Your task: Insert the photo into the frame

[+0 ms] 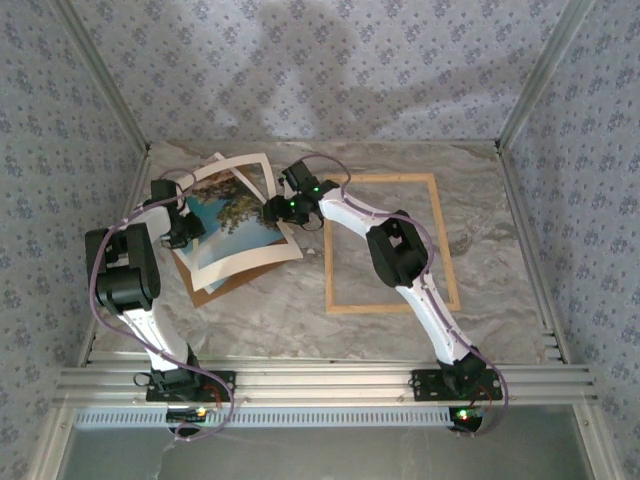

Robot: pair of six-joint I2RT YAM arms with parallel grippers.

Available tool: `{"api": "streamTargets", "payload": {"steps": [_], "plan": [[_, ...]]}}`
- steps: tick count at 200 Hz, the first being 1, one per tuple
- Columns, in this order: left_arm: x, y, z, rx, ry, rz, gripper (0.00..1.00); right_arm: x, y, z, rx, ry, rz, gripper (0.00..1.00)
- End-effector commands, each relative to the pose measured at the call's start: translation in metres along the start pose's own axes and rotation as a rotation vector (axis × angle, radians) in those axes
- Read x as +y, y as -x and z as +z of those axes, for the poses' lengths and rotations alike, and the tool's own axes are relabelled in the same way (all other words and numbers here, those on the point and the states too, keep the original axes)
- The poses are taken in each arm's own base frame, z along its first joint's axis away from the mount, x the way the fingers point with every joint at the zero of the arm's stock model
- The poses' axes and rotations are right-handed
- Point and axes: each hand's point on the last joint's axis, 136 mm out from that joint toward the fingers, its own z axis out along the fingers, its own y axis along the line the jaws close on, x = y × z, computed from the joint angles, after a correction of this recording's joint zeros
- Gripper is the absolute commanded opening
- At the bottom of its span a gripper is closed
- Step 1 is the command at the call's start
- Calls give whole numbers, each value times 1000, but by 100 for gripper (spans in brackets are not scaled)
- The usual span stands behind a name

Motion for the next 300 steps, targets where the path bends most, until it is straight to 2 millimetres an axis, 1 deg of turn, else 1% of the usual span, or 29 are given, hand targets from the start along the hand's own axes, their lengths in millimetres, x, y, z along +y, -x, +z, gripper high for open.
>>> {"api": "streamTargets", "payload": {"steps": [1, 30, 62, 83, 131, 144, 151, 158, 177, 202, 218, 228, 232, 252, 282, 300], "plan": [[-2, -8, -1, 39, 4, 12, 28, -7, -8, -15, 39, -26, 5, 60], [-2, -6, -2, 32, 8, 15, 23, -6, -3, -33, 28, -32, -13, 62], [-2, -5, -3, 28, 6, 17, 21, -1, 1, -55, 19, -38, -49, 65], [-3, -5, -5, 23, 1, 18, 19, -2, 2, -68, 18, -51, -68, 66], [-10, -4, -11, 11, -18, 35, 15, -3, 4, -100, 16, -61, -115, 70], [-13, -3, -14, 5, -26, 41, 13, -3, 8, -111, -2, -66, -137, 70], [-15, -3, -16, 0, -32, 47, 13, -4, 10, -117, -11, -69, -146, 71], [-18, -3, -17, -3, -36, 52, 13, -7, 7, -123, 4, -80, -145, 71], [-24, -3, -20, -9, -43, 71, 13, -10, 12, -136, -10, -85, -156, 72], [-30, -5, -22, -11, -48, 91, 13, -9, 17, -142, -6, -28, -129, 73], [-34, -6, -24, -16, -51, 102, 13, -2, 21, -147, -7, 40, -112, 73], [-36, -6, -25, -19, -50, 111, 13, 0, 19, -149, 4, 69, -96, 73], [-38, -7, -25, -19, -51, 117, 13, 4, 24, -149, -15, 91, -104, 73], [-46, -10, -27, -17, -55, 150, 13, 11, 28, -152, -14, 143, -102, 71], [-63, -16, -30, -19, -59, 219, 13, 12, 33, -156, -4, 203, -94, 67], [-72, -19, -32, -23, -54, 259, 13, 11, 35, -158, 0, 231, -81, 60]]}}
